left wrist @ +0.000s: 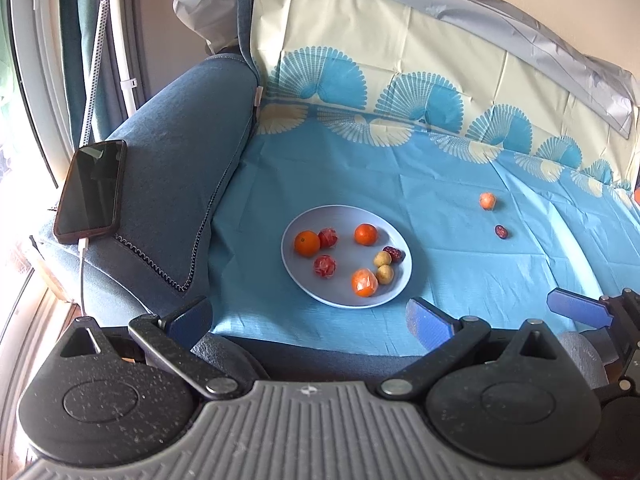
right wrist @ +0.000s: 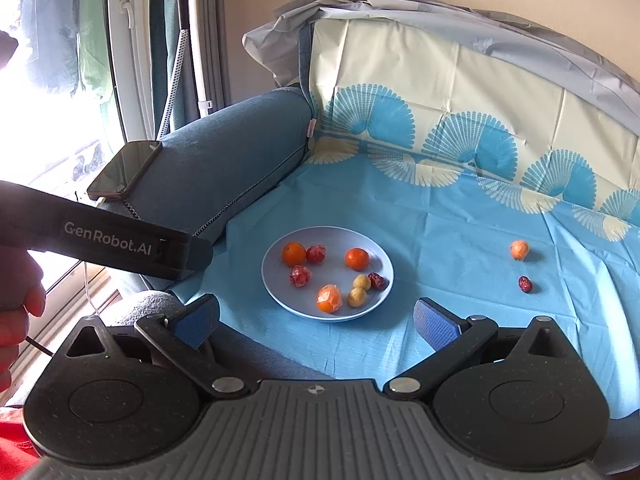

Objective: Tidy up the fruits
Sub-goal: 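Move both open grippers toward the last wrapped orange fruit and red date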

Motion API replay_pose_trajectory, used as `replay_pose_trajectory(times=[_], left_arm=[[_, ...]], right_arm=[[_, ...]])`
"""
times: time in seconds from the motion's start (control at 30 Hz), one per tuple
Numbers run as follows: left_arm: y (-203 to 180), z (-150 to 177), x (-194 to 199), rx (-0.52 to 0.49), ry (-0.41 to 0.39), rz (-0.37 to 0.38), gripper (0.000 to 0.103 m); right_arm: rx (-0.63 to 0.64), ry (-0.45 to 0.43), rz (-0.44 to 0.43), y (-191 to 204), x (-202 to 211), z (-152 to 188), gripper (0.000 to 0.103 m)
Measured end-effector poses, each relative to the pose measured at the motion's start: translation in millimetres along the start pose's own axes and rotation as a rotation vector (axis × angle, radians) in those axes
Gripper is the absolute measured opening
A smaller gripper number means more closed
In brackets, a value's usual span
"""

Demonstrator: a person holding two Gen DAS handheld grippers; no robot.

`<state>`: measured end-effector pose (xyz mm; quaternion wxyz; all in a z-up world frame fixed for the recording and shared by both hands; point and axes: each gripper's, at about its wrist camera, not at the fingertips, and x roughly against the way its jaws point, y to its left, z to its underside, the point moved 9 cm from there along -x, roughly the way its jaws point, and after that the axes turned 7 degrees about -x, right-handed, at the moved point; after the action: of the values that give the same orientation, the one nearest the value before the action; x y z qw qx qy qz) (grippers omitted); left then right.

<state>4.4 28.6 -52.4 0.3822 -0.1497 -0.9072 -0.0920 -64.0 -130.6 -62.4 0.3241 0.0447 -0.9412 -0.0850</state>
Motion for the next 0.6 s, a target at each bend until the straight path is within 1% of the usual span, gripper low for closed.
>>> replay_pose_trajectory(times=[0.27,0.6], left_arm=[[2,1,-1,0.015,0.002,-0.001,0.103],[-1,1,-15,-0.007,0.043,-0.016,0.103]], right_arm=[[0.002,-0.002,-0.005,2,0,1,0.102],[-0.029,0.027,-0.013,-6,-14,2,0.102]])
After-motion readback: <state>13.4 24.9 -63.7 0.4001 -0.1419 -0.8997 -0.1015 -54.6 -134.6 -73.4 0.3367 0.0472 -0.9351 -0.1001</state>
